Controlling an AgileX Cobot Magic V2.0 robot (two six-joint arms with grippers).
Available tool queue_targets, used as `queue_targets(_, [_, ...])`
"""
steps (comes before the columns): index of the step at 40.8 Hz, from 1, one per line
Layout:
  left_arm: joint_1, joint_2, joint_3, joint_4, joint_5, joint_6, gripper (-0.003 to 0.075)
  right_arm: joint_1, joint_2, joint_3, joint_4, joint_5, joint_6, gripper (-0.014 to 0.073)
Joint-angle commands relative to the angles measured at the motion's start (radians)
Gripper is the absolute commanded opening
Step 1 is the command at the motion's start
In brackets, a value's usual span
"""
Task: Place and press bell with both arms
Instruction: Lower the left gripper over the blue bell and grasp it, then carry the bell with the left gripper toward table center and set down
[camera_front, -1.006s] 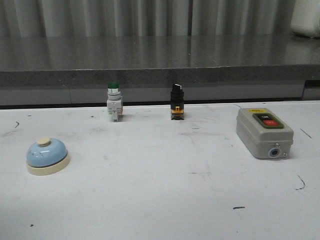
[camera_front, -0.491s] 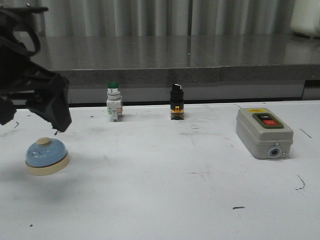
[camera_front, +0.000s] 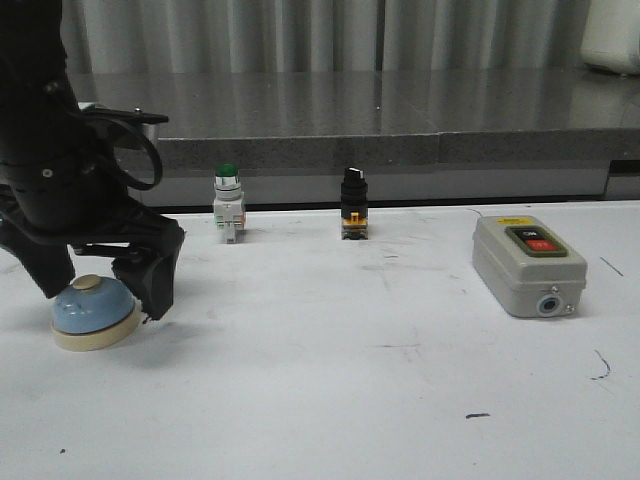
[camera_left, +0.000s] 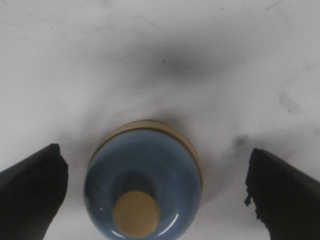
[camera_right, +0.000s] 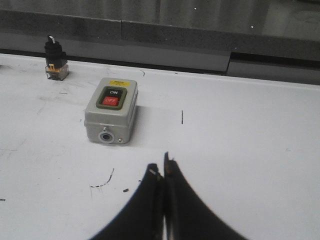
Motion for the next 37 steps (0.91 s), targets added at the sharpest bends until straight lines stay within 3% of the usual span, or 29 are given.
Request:
queue_targets(1, [-0.005,-0.02,-0.041,0.004,0.01,-0.003,0.0689,-0.005,-0.017,-0.008,-0.012,-0.078,-0.01,-0.0067])
queue_targets(9, [-0.005,-0.008,-0.044,0.004,0.021,-0.003,0.0657,-0.005,-0.017,-0.008,-0.012,-0.078,-0.01,-0.0067])
queue_targets(23, [-0.005,-0.008,-0.047,0.016,0.037,-0.003,0.0277,-0.005,-0.017,-0.008,-0.012,-0.078,-0.01,-0.0067])
queue_targets(37, [-0.096,0.028,-0.255,0.019,0.163,0.021,0.0256,-0.005,-0.017,-0.008,-0.012,-0.078,-0.01,-0.0067])
